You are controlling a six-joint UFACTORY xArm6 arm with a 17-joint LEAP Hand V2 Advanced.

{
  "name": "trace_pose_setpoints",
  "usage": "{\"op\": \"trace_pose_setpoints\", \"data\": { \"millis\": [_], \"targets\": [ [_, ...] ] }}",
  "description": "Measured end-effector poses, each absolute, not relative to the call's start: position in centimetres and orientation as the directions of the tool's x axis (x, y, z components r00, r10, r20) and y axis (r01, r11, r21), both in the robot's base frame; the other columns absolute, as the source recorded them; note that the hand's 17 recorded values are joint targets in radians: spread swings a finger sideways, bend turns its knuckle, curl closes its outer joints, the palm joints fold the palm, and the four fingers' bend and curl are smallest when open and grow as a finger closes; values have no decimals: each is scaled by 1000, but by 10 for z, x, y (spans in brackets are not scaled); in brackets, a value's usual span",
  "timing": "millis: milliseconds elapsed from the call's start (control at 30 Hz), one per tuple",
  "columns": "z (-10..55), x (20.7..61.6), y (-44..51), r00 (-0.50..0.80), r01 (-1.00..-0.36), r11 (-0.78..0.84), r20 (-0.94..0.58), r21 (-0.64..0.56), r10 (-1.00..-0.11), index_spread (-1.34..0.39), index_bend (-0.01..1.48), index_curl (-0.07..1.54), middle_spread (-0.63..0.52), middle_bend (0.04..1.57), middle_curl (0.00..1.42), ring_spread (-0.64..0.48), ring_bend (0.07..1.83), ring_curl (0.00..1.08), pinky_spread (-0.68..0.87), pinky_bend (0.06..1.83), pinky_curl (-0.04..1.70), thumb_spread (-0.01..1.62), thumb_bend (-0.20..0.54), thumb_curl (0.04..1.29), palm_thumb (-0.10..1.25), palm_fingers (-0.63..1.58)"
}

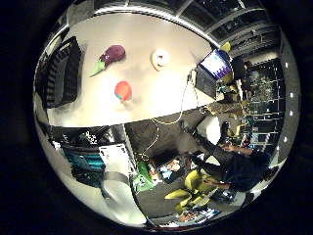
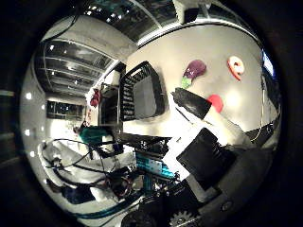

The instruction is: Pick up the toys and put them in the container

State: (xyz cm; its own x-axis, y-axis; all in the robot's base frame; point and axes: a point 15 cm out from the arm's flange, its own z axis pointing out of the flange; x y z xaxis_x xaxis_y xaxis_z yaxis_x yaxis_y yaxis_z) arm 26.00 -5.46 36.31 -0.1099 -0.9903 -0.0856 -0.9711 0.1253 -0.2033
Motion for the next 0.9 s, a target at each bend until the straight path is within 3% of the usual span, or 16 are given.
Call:
{"op": "trace_pose_setpoints", "data": {
  "millis": [167,300,767,900],
  "targets": [
    [354,263,-56,-115,-973,130,-89,-192,-989,-486,210,403,-67,196,307,85,192,170,427,194,222,1083,-20,334,791,487],
    [318,265,-57,-121,-977,135,-95,-167,-988,-474,174,385,-71,200,312,85,202,177,421,201,225,1077,-20,340,791,479],
    [197,304,-81,-188,-948,202,-78,-248,-979,-415,142,284,-61,241,330,75,306,212,422,291,262,1052,-28,338,720,396],
    [162,308,-88,-203,-955,214,-74,-205,-976,-399,124,263,-49,244,331,74,343,222,423,328,273,1044,-35,327,689,354]
  ]
}}
